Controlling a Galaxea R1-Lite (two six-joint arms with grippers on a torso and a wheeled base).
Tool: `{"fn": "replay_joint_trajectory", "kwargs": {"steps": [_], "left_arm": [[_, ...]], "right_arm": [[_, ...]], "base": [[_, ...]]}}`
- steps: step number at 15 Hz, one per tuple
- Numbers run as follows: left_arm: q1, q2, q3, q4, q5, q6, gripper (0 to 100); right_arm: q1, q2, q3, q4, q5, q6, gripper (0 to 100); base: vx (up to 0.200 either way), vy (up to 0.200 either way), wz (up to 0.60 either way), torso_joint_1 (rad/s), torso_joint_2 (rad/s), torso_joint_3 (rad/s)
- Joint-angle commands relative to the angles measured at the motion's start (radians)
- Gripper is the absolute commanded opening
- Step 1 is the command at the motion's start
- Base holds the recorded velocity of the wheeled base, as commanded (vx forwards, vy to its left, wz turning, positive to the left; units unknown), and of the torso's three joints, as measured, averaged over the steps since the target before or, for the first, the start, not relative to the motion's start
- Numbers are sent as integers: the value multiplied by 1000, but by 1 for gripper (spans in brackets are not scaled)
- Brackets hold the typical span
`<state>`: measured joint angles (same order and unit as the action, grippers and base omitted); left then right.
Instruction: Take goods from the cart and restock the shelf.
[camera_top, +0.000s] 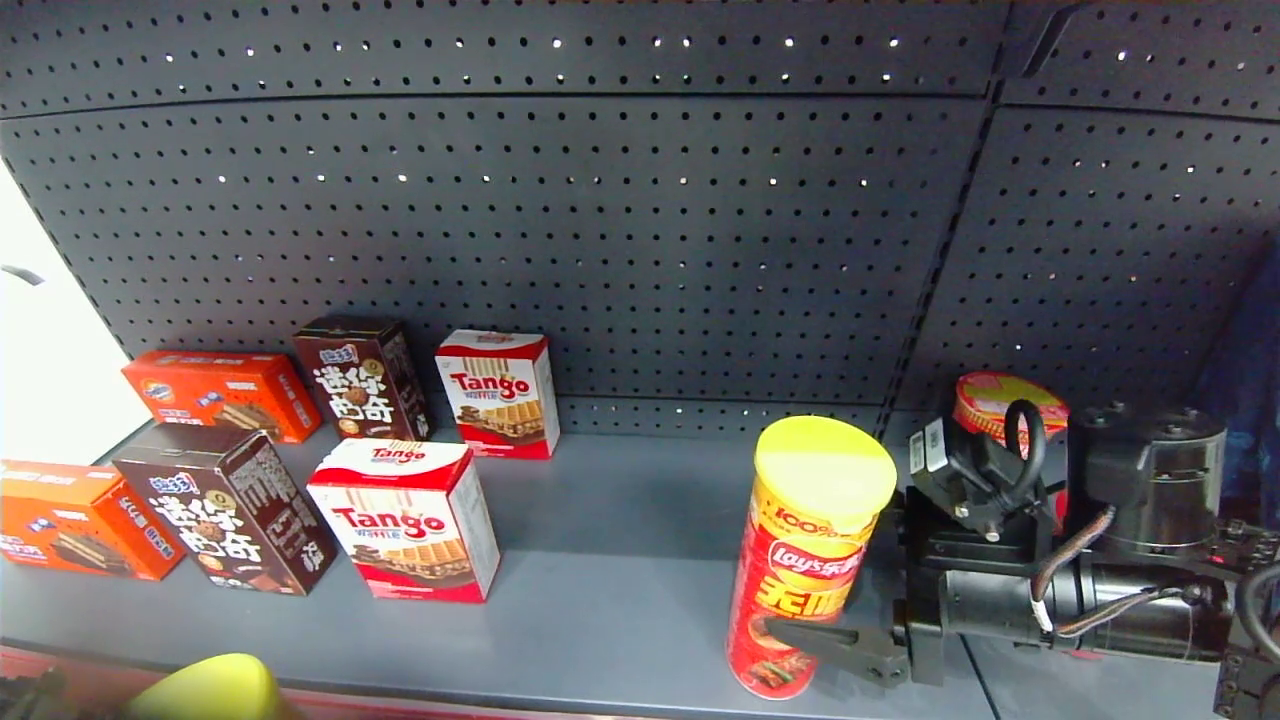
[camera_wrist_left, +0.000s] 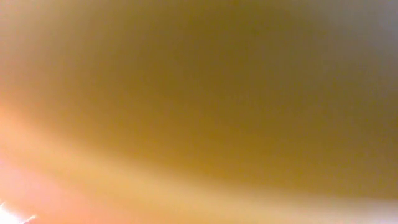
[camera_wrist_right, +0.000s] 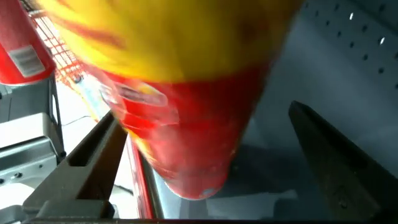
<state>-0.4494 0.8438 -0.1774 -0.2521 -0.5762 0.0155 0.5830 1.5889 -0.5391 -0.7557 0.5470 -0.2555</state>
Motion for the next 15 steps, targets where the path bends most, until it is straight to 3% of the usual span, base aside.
{"fn": "replay_joint_trajectory", "kwargs": {"steps": [1, 15], "left_arm": [[0, 0, 10, -1, -1, 0, 0], [1, -8, 24, 1, 1, 0, 0]], "right_arm": [[0, -40, -2, -1, 1, -1, 100], [-6, -293, 105, 19, 14, 5, 100]], "base": [[0, 0, 0, 0, 0, 0], [0, 0, 0, 0, 0, 0]]}}
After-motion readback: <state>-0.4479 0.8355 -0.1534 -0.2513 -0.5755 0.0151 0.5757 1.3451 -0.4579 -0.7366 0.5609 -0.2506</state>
